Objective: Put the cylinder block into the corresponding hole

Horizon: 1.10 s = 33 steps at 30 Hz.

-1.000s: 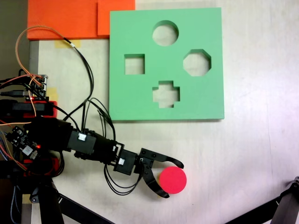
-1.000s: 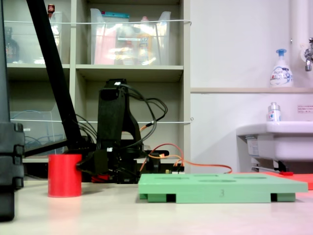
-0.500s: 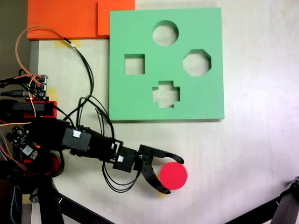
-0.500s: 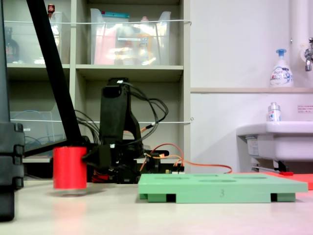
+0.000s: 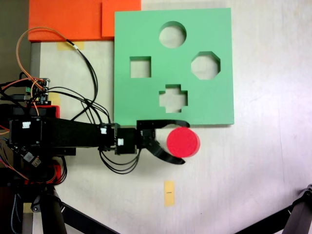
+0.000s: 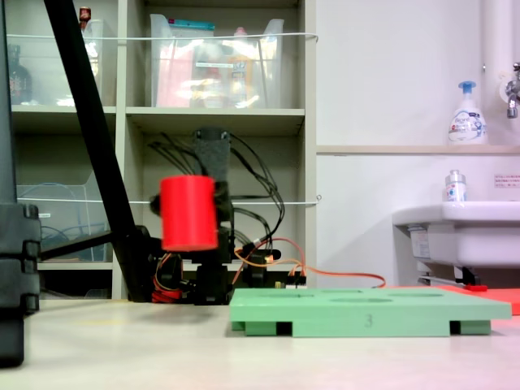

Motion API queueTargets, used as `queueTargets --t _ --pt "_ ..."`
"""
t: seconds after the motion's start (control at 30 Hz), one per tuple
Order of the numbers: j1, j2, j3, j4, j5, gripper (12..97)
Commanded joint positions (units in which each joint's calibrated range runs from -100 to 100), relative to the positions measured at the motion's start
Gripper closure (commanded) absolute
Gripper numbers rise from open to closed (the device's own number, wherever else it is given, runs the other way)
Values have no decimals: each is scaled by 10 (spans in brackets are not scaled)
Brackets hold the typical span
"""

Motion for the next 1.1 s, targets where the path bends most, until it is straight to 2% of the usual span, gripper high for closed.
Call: queueTargets --t 0.0,0.2,0.53,0.8,1.07 --pt "27 -32 45 4 -4 766" --pt "97 40 127 -24 -20 766" --pt "202 367 378 -64 -26 764" --pt "236 508 478 -91 -26 764" --pt "241 480 451 -93 -25 762"
